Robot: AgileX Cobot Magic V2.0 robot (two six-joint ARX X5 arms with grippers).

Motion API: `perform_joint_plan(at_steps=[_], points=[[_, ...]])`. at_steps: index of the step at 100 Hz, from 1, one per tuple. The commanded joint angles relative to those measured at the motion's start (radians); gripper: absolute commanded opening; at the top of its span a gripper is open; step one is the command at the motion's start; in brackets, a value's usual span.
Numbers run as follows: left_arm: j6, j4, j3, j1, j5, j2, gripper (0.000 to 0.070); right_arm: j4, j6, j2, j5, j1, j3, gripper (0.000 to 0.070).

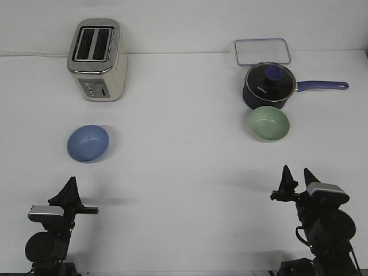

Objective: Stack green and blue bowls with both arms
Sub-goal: 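Reach the right gripper forward to the rim of the pale green bowl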

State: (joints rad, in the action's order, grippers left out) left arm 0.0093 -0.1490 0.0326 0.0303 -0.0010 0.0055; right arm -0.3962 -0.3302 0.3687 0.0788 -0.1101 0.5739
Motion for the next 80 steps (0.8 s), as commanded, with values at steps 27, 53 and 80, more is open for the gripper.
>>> perform_joint_plan(at_steps=[27, 53, 80], points=[[-0.002, -0.01, -0.019, 0.001, -0.001, -0.001, 0.0015, -0.17, 0.014, 0.49, -0.001, 0.014, 0.397, 0.0549], [-0.002, -0.01, -0.019, 0.001, -0.001, -0.001, 0.0015, -0.234, 0.079, 0.899, -0.056, 0.109, 0.609, 0.0549], [-0.002, -0.01, -0.019, 0.001, -0.001, -0.001, 0.0015, -0.233, 0.122, 1.212, -0.097, 0.209, 0.723, 0.0549]])
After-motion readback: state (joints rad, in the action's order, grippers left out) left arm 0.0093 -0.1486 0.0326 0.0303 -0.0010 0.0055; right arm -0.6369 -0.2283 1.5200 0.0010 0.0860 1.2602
